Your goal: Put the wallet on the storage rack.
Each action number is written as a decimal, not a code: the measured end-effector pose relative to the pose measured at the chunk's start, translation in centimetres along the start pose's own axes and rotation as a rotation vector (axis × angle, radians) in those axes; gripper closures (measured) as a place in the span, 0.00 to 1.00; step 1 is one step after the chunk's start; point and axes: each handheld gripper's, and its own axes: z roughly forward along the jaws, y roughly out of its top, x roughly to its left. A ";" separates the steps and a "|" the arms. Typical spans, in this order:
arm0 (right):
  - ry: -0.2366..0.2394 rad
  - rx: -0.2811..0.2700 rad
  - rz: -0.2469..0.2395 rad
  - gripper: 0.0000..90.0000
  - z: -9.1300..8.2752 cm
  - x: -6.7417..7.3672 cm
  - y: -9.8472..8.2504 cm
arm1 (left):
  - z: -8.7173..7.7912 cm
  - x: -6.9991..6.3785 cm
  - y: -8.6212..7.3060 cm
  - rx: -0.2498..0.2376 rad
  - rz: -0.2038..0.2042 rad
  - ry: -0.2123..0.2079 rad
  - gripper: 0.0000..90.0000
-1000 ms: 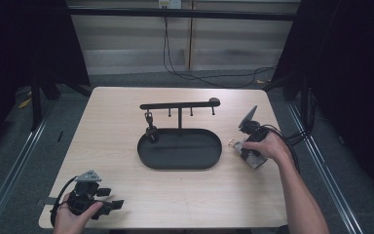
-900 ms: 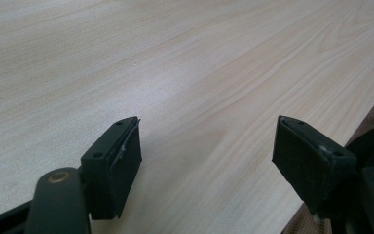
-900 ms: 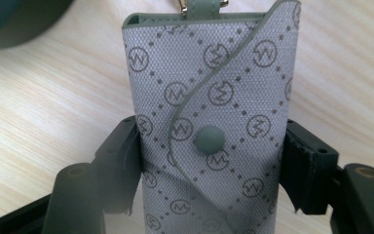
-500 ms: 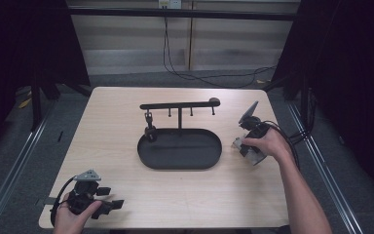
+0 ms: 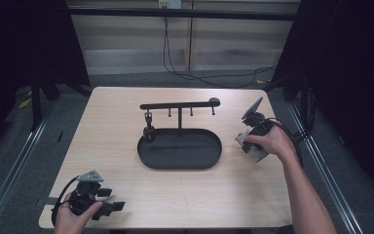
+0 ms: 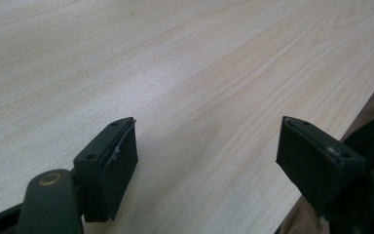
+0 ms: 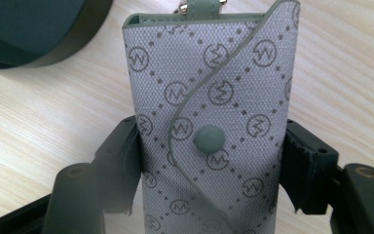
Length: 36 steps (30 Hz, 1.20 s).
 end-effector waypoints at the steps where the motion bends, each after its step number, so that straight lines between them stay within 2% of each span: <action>1: 0.000 -0.002 0.002 0.37 -0.1 0.0 0.0 | 0.1 0.0 0.0 0.002 -0.006 -0.003 0.25; 11: 0.016 -0.031 0.016 0.37 -1.2 0.2 -0.4 | 0.0 -0.1 0.0 0.003 0.001 -0.002 0.25; 15: 0.016 -0.061 0.012 0.37 -1.8 0.2 -0.7 | 0.1 -0.1 0.0 -0.002 -0.005 -0.003 0.25; 21: 0.027 -0.071 0.011 0.37 -2.1 0.4 -0.9 | 0.1 0.0 0.0 0.000 -0.007 -0.004 0.25; 30: 0.100 -0.115 0.006 0.37 -2.6 1.5 -0.5 | 0.0 0.0 0.0 0.003 -0.011 -0.004 0.25; 36: 0.124 -0.161 0.006 0.37 -3.1 1.7 -0.4 | 0.0 0.0 0.0 0.002 -0.011 -0.003 0.25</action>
